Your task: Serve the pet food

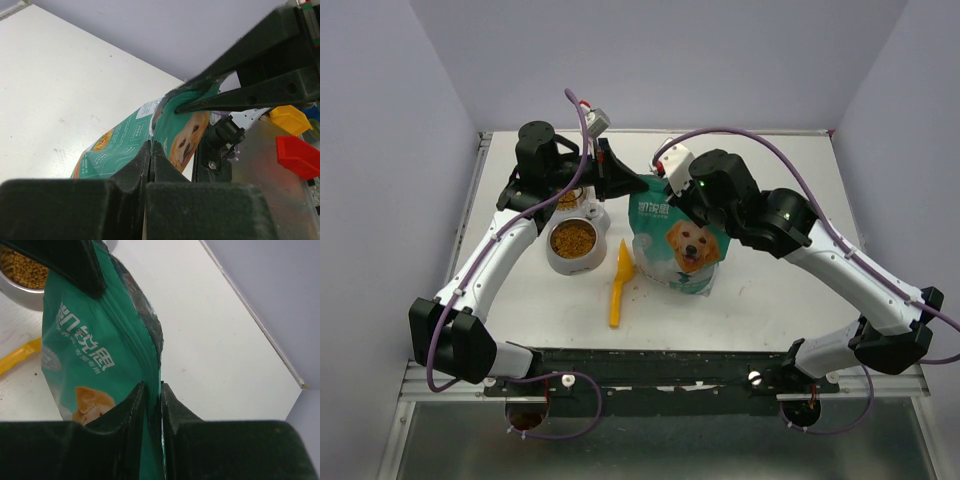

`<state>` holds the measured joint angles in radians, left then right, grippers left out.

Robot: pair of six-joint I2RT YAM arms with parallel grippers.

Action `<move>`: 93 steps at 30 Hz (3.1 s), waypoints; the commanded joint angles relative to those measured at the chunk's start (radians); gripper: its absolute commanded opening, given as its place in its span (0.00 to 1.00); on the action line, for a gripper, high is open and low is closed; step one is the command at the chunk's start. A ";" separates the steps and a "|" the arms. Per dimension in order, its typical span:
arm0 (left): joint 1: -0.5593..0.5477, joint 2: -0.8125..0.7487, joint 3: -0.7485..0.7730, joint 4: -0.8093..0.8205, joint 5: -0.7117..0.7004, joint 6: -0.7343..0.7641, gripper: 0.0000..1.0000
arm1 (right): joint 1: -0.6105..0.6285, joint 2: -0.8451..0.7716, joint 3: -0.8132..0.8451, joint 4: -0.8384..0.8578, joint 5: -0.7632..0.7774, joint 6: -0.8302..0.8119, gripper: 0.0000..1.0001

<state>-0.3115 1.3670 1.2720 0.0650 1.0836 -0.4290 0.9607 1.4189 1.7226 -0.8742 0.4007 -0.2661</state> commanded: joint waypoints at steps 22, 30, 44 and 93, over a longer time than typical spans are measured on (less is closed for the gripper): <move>0.015 -0.043 0.004 0.105 0.122 -0.028 0.00 | -0.040 0.135 0.093 0.052 -0.338 -0.002 0.42; 0.015 -0.043 -0.008 0.160 0.141 -0.068 0.00 | -0.091 0.163 0.157 0.049 -0.387 0.028 0.15; 0.008 -0.062 0.024 -0.117 0.047 0.145 0.20 | -0.234 0.083 0.106 0.018 -0.686 0.102 0.00; -0.023 0.024 0.125 0.001 -0.028 0.125 0.00 | -0.273 0.057 0.094 -0.082 -0.523 0.114 0.09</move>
<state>-0.3618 1.3716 1.3125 -0.0097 1.0298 -0.2943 0.7204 1.4639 1.8168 -0.9558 -0.0788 -0.1406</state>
